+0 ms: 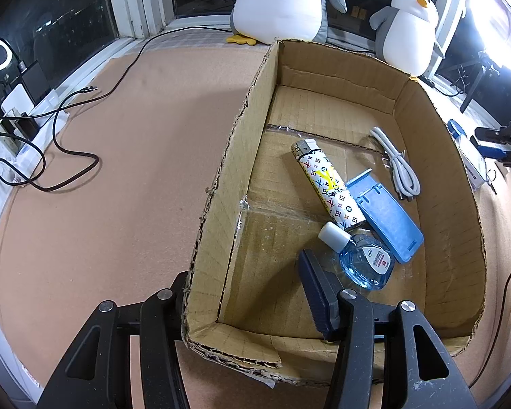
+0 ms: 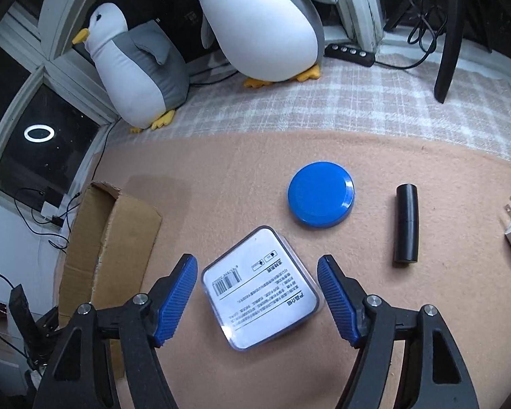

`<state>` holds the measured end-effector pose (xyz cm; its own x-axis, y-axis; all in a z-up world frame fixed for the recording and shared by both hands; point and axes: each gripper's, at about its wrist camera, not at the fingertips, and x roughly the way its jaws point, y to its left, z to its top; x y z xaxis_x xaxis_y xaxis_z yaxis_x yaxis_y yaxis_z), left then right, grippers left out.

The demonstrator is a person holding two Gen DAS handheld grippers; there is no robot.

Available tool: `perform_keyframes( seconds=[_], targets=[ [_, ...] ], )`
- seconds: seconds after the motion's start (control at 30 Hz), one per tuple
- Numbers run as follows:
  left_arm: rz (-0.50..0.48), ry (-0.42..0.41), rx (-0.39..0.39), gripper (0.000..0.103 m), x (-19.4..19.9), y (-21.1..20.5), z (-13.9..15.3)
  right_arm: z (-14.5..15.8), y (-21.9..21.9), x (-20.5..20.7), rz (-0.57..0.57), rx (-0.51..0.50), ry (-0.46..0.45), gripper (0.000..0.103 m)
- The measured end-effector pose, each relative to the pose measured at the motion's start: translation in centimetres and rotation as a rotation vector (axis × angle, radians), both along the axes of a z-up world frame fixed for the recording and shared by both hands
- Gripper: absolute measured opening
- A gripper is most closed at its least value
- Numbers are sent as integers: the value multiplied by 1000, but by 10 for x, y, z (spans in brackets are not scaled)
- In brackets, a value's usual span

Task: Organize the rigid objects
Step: 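Move the right tool to the clear square box and grasp it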

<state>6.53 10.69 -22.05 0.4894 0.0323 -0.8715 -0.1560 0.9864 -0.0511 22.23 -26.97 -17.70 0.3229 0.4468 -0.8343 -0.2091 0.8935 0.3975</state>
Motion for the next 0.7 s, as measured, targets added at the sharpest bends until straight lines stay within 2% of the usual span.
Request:
perform_keyframes(
  seconds=[0.07, 0.23, 0.37, 0.53, 0.7],
  targets=[
    [0, 0, 0, 55, 0, 0, 0, -4, 2, 1, 16, 10, 19, 70],
    [-1, 0, 0, 55, 0, 0, 0, -4, 11, -3, 60, -38, 18, 70],
    [-2, -1, 1, 55, 0, 0, 0, -2, 32, -10, 143, -170, -6, 79],
    [0, -4, -4, 55, -1, 1, 1, -7, 59, -16, 230, -358, -22, 80],
    [1, -7, -11, 55, -1, 4, 0, -16, 68, -11, 251, -437, 3, 80]
  ],
)
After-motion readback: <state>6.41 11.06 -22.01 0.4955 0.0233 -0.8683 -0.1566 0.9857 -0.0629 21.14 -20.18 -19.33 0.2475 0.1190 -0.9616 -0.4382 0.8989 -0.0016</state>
